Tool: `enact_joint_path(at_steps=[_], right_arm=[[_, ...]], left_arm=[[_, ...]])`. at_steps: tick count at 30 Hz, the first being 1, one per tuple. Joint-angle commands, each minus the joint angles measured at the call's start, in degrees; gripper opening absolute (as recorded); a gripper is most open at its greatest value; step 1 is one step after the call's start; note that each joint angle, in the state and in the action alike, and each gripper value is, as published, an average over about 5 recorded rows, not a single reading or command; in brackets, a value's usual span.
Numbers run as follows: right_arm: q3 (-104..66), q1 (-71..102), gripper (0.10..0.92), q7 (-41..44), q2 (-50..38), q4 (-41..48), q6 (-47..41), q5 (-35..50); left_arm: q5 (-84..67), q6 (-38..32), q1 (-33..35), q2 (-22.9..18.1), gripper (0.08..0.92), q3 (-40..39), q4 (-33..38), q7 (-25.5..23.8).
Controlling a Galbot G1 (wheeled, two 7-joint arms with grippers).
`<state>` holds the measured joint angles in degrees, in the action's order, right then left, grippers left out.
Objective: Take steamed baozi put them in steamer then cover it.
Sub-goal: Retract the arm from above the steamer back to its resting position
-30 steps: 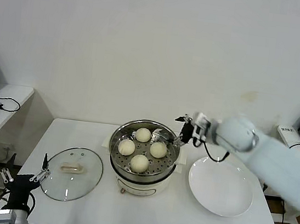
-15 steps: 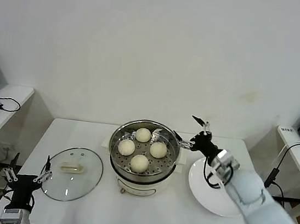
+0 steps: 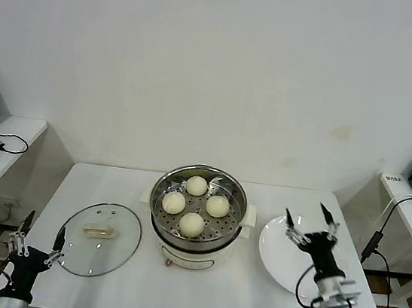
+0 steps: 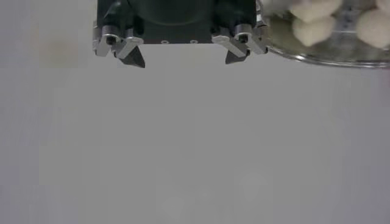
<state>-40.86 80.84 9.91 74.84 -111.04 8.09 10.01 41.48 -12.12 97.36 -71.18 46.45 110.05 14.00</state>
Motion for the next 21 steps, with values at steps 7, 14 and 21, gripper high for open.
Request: enact_joint_path(at_steps=[7,14,21], right_arm=[[-13.8,8.7,0.823,-1.7,8.4,-2.5,2.3,-0.9],[-15.7,9.5,0.823,-2.2,8.2,-2.8,2.4,-0.9],[-16.1,10.1,0.823,-2.5,8.6,-3.7,2.4,-1.5]], left_arm=[[27.8,-3.2,-10.3,4.9,0.823,-3.8,-14.0,-5.5],[28.0,-2.4,-13.8,4.6,0.823,-7.2,-15.9,-7.7],[28.4,-2.1,-16.5,4.7,0.823,-8.5,-18.3,-7.9]])
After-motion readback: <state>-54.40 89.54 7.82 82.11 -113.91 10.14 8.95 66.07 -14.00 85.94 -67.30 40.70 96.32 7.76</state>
